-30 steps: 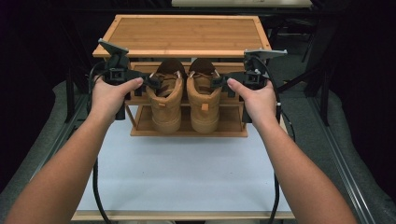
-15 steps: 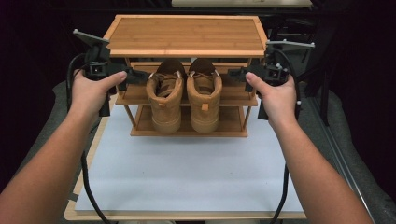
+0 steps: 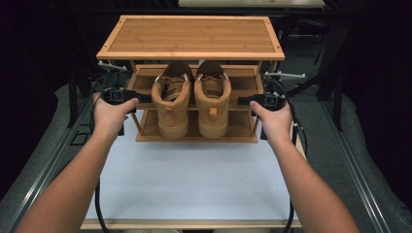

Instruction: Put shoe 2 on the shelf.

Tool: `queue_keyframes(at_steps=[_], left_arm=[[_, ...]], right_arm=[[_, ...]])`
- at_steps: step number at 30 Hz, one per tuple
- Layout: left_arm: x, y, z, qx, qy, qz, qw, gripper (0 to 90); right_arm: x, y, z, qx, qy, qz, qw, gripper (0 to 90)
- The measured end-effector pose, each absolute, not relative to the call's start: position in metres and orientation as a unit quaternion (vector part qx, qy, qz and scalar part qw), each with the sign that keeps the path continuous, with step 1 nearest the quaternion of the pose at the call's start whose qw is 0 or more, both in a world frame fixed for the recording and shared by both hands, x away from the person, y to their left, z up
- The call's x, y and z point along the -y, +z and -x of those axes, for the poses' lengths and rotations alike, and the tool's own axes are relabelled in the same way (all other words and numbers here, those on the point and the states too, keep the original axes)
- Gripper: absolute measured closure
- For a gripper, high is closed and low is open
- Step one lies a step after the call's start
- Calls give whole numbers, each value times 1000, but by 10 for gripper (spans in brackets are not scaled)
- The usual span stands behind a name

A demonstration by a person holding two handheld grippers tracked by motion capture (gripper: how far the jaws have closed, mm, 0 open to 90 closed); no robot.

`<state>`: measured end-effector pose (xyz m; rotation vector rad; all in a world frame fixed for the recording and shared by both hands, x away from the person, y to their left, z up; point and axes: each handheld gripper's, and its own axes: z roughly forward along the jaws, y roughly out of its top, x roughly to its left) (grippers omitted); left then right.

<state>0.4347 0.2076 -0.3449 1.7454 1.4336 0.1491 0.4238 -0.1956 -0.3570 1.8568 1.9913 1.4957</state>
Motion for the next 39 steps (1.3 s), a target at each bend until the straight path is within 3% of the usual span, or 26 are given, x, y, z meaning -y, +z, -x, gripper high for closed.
queue_keyframes(at_steps=[10,15,27,33,39], left_arm=[[-194,-369,-440,-570,82,-697,427,900],[-191,-371,-441,-572,55,-690,441,900],[-180,-366,-446,-573,54,-698,426,900],[-186,-360,-447,-570,51,-688,447,900],[-181,-358,-456,-571,44,-687,447,900]], right_arm=[[173,-391,-434,-629,492,-602,11,900],[166,-387,-431,-635,481,-604,30,900],[161,-381,-431,-636,467,-613,42,900],[162,-378,-429,-621,498,-605,24,900],[163,-368,-439,-624,482,-612,52,900]])
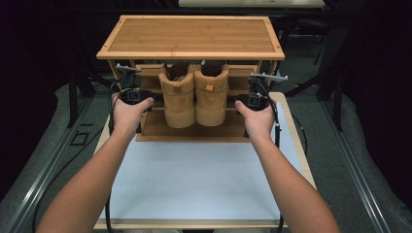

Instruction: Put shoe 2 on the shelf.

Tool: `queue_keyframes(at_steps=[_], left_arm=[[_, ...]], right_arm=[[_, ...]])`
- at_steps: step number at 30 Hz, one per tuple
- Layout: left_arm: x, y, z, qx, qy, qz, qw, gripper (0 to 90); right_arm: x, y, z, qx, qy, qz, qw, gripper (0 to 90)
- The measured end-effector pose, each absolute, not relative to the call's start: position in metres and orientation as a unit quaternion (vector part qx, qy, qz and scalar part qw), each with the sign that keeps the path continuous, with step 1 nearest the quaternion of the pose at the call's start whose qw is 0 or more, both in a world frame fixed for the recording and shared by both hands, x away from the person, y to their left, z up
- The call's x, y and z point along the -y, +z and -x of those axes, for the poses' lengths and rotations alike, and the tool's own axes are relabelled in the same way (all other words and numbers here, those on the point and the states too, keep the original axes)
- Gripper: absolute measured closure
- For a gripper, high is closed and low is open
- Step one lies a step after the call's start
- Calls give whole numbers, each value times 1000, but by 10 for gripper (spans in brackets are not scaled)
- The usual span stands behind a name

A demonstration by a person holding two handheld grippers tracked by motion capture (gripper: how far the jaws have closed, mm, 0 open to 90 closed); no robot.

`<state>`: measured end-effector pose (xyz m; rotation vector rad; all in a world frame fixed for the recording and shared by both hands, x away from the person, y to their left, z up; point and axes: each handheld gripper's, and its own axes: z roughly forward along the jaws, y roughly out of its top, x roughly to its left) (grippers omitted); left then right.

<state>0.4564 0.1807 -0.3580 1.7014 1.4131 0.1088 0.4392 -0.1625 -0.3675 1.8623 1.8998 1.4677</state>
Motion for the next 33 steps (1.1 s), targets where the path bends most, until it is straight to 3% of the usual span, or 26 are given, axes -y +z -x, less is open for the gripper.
queue_keyframes(at_steps=[11,21,33], left_arm=[[-180,-360,-455,-569,53,-688,448,900],[-188,-344,-420,-536,54,-721,435,900],[-180,-373,-401,-524,21,-734,431,900]], right_arm=[[168,-378,-444,-610,495,-618,35,900],[181,-365,-411,-662,477,-578,24,900],[165,-382,-388,-693,459,-555,8,900]])
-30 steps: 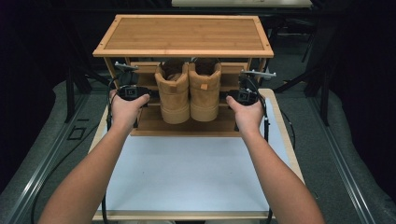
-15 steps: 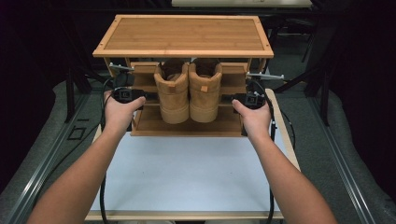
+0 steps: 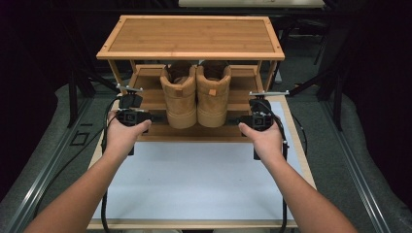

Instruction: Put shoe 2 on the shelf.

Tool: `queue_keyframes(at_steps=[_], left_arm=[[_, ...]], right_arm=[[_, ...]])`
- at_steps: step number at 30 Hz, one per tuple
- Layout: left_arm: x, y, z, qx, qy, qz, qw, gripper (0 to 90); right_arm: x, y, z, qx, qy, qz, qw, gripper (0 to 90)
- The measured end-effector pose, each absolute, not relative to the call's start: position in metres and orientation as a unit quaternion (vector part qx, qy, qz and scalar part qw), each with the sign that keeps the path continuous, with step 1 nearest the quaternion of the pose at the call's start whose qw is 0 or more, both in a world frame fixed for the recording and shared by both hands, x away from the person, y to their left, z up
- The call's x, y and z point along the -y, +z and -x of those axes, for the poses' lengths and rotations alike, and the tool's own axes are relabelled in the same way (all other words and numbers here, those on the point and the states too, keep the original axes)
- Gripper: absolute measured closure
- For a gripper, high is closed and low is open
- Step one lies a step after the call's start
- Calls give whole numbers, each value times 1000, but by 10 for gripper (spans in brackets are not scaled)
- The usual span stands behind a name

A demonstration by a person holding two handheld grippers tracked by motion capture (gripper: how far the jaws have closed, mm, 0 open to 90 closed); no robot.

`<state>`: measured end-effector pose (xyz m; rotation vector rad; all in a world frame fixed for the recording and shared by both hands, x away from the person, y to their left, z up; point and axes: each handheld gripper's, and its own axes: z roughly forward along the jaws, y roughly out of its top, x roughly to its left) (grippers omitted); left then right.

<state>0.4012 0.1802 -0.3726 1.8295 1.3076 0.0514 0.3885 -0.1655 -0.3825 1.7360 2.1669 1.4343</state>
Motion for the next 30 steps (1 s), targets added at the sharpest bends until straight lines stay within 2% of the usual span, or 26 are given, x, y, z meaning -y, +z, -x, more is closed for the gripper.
queue_keyframes(at_steps=[3,8,12,22,28,30], left_arm=[[-178,-370,-401,-527,28,-735,424,900],[-178,-367,-403,-530,26,-735,423,900],[-182,-362,-407,-542,30,-718,437,900],[-180,-367,-431,-559,24,-699,445,900],[-174,-370,-441,-573,41,-693,436,900],[-176,-370,-443,-578,47,-690,433,900]], right_arm=[[163,-381,-387,-693,454,-559,17,900],[163,-379,-388,-686,456,-566,3,900],[161,-376,-389,-673,476,-566,1,900],[159,-378,-412,-647,482,-591,7,900],[159,-385,-426,-633,484,-604,6,900],[159,-387,-428,-626,494,-603,-17,900]])
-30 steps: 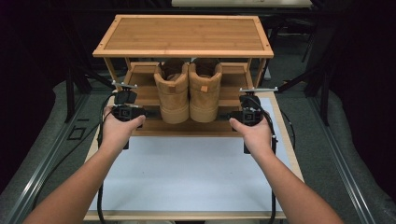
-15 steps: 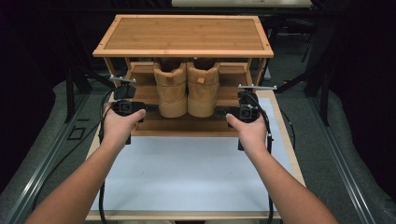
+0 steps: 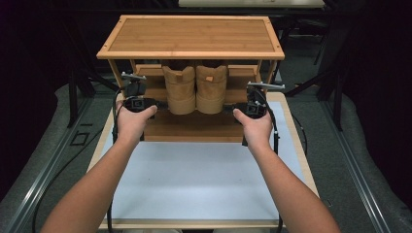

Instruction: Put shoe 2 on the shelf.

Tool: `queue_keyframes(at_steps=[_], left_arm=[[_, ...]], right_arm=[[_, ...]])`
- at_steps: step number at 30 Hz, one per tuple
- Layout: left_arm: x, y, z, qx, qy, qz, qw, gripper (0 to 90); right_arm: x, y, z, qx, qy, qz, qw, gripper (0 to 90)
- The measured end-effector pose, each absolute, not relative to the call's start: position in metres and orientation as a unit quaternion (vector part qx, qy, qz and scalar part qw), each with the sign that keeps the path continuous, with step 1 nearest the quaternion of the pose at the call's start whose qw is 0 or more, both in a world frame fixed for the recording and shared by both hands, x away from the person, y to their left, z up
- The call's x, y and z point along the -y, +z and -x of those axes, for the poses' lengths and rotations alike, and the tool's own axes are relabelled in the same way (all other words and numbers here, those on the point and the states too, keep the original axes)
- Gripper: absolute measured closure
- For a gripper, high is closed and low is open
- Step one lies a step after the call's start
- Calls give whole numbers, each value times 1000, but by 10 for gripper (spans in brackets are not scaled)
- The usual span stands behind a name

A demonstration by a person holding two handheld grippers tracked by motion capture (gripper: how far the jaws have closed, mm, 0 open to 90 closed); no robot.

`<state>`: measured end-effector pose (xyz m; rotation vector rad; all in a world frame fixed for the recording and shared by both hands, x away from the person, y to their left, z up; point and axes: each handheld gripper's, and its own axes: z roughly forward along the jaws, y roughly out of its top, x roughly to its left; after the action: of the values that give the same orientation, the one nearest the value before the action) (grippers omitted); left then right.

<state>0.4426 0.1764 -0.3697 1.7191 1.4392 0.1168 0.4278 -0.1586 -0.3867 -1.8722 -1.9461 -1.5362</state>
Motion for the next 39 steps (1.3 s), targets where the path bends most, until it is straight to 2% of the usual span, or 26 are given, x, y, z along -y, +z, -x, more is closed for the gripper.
queue_keyframes(at_steps=[4,22,39], left_arm=[[-178,-370,-443,-577,41,-690,436,900],[-181,-368,-441,-567,29,-696,439,891],[-203,-347,-417,-540,63,-716,438,863]], right_arm=[[154,-385,-427,641,-478,600,-5,900],[158,-382,-427,643,-486,592,-4,900],[165,-365,-411,675,-468,570,-35,900]])
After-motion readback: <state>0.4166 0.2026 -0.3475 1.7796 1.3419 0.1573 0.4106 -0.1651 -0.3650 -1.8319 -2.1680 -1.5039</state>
